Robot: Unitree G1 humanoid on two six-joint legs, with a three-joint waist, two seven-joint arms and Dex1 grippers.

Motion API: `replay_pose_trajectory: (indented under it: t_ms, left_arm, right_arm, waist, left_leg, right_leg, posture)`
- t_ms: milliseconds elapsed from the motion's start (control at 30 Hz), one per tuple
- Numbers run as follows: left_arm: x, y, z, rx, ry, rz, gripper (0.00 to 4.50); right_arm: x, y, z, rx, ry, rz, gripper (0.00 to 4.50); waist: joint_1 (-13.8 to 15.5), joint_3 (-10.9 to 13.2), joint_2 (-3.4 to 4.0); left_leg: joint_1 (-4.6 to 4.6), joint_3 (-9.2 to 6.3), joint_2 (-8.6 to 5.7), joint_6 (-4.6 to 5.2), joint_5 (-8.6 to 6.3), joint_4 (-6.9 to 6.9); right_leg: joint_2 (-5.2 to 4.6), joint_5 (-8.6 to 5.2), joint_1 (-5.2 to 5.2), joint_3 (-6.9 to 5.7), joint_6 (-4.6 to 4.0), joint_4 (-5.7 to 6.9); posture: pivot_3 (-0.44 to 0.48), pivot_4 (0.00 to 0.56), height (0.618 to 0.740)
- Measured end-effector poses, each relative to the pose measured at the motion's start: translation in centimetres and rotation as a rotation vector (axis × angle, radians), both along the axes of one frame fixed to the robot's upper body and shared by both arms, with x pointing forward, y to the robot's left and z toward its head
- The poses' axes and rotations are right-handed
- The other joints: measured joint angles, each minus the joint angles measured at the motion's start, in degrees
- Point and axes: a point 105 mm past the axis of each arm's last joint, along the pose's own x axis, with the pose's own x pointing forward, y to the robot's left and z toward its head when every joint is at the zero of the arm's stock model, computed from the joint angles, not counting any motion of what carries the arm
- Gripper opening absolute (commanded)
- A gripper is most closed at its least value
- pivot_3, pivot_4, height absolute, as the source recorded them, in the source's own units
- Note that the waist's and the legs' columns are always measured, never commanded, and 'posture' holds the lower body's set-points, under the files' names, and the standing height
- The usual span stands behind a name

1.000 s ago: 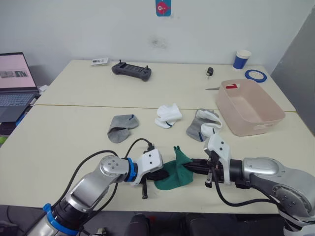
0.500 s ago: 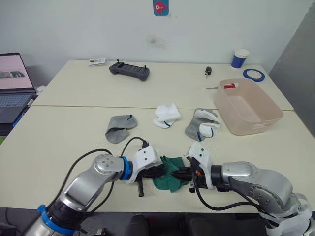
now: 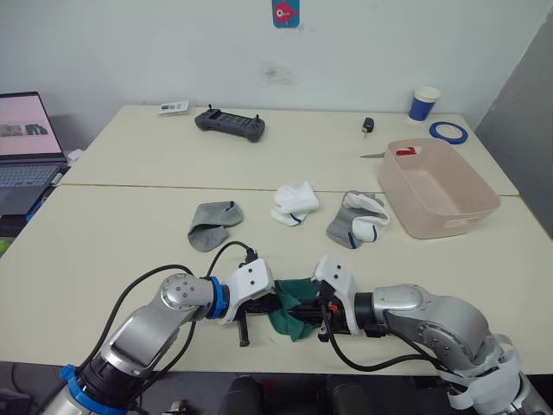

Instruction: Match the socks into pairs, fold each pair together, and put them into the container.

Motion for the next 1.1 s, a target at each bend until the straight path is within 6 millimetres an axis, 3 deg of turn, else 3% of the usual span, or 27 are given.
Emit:
replay_pose_trajectory:
  t_ms: [167,267,400,500,600,700,800,933,1067,1100]
  left_arm:
    - [0.0,0.1,0.0,-0.003,-0.006,0.006,0.00]
    - [0.0,0.6,0.1,-0.025,0.015,0.045,0.00]
    - [0.4,2.8,0.8,-0.091,0.056,0.177,0.00]
    - [0.9,4.6,2.8,-0.168,0.053,0.232,0.00]
    - [1.2,5.8,4.6,-0.201,0.019,0.246,0.00]
    - [1.8,4.0,7.3,-0.294,-0.030,0.165,0.00]
    - [0.6,0.5,8.7,-0.317,-0.070,-0.002,0.00]
    - [-0.2,-1.3,4.8,-0.214,0.004,-0.063,0.00]
    - [0.3,0.3,0.2,-0.089,0.060,0.017,0.00]
    - [0.5,0.3,0.1,-0.089,0.046,0.015,0.00]
  right_arm:
    - [-0.2,0.1,1.3,0.029,0.001,0.022,2.82]
    - [-0.5,-0.7,2.4,0.038,0.005,0.033,2.82]
    - [-0.4,-2.3,4.1,0.028,-0.062,0.037,2.82]
    - [0.6,-2.9,4.0,0.000,-0.146,-0.004,2.21]
    - [1.4,-3.0,3.3,-0.022,-0.194,-0.025,1.13]
    - [1.6,-2.2,2.0,-0.051,-0.241,-0.004,0.04]
    - [1.8,-1.4,0.5,-0.085,-0.271,0.017,0.01]
    - [2.5,-1.5,-0.5,-0.132,-0.314,0.004,0.01]
    - [2.6,-2.0,-1.0,-0.150,-0.320,-0.002,0.01]
    - [2.5,-2.1,-1.2,-0.159,-0.316,-0.002,0.01]
  waist:
    - [0.0,0.0,0.00]
    - [-0.1,0.0,0.01]
    - [-0.1,0.0,0.00]
    - [-0.2,0.0,0.01]
    - [-0.2,0.1,0.02]
    - [0.1,0.1,-0.14]
    - [0.1,0.1,-0.14]
    - [-0.4,0.2,-0.14]
    - [-0.3,0.2,-0.11]
    - [-0.2,0.2,-0.11]
  left_leg:
    - [0.00,-0.01,0.01,0.00,0.00,0.00]
    - [-0.01,0.00,0.02,0.00,0.00,-0.01]
    - [0.00,-0.05,0.08,0.00,0.00,-0.03]
    - [0.00,-0.07,0.09,0.00,0.00,-0.05]
    - [-0.01,-0.01,0.05,0.00,0.00,-0.06]
    - [-0.06,-0.03,0.04,-0.01,0.00,-0.01]
    - [-0.05,0.10,-0.05,-0.01,0.00,0.00]
    - [0.01,0.09,0.04,-0.01,0.00,-0.02]
    - [0.02,-0.16,0.11,0.00,0.00,-0.08]
    - [0.01,-0.17,0.11,0.00,0.00,-0.07]
  right_leg:
    - [0.00,0.00,0.00,-0.01,0.00,0.01]
    - [0.01,0.00,-0.02,0.00,0.00,0.01]
    - [0.05,-0.01,-0.03,-0.04,-0.02,0.00]
    - [0.06,-0.03,-0.05,-0.07,-0.06,0.01]
    - [0.03,-0.04,-0.05,-0.04,-0.05,-0.02]
    - [0.01,-0.03,-0.04,-0.09,-0.04,-0.03]
    - [-0.06,0.01,-0.01,0.07,0.03,-0.06]
    - [0.04,0.01,-0.05,0.10,0.02,-0.01]
    - [0.13,-0.06,-0.06,0.02,-0.11,0.05]
    - [0.12,-0.07,-0.05,0.01,-0.12,0.05]
  posture:
    - [0.000,0.150,0.740]
    - [0.000,0.150,0.740]
    - [0.000,0.150,0.740]
    - [0.000,0.150,0.740]
    - [0.000,0.150,0.740]
    - [0.000,0.150,0.740]
    - [0.000,0.150,0.740]
    - [0.000,0.150,0.740]
    - [0.000,0.150,0.740]
    - [0.000,0.150,0.740]
